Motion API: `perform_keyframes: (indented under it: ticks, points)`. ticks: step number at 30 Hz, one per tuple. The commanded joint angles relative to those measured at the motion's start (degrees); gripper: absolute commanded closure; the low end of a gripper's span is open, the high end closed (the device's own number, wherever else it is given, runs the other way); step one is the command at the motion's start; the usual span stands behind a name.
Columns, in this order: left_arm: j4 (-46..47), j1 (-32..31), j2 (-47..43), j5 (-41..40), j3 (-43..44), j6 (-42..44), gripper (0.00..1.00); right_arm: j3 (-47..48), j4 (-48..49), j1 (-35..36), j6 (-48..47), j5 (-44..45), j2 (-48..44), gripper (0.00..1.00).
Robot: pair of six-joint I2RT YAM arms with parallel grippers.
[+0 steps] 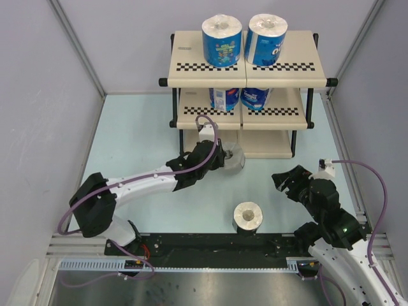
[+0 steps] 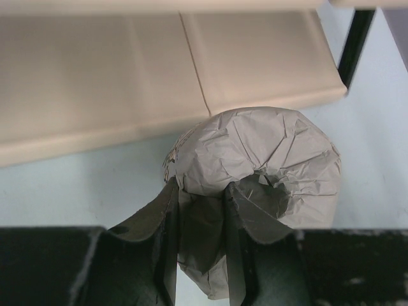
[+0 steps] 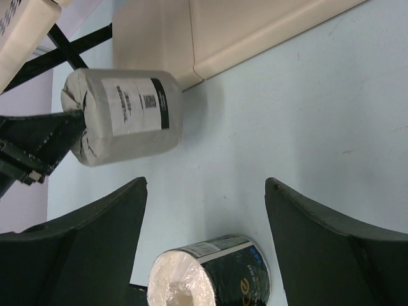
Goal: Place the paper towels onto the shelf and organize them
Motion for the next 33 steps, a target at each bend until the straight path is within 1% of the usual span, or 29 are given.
perform_keyframes:
  ticks: [1,8,13,21,26,30,33]
  points:
    - [6.3,2.8,1.6,-4.0,3.5,-0.2,0.78,-0.2,0.3,0.4,0.3,0.2,-0.6,0.21]
    - [10.3,7.4,6.5,-4.9,4.1,-2.8,0.78,-0.2,-0.1,0.4,1.6,0.4,-1.2,0.22]
    - [13.8,9.9,9.6,-3.5,5.4,-4.5,0.77,-0.2,-0.2,0.4,1.0,0.4,-2.0,0.23]
    - [13.7,12.4,14.4,-1.9,11.4,-5.3,0.77,-0.2,0.4,0.4,0.1,-0.1,-0.8,0.23]
    - [11.4,12.8,16.9,-3.0,13.8,-4.9,0.78,-0.2,0.5,0.4,-0.2,0.1,0.1,0.23]
    - [10.3,12.9,17.7,-4.6,13.7,-6.2,0.74,-0.2,0.5,0.4,-0.5,0.1,0.3,0.22]
    - [8.9,12.9,17.9,-5.8,13.6,-7.5,0.62,-0.2,0.7,0.4,-0.7,0.1,0.6,0.22]
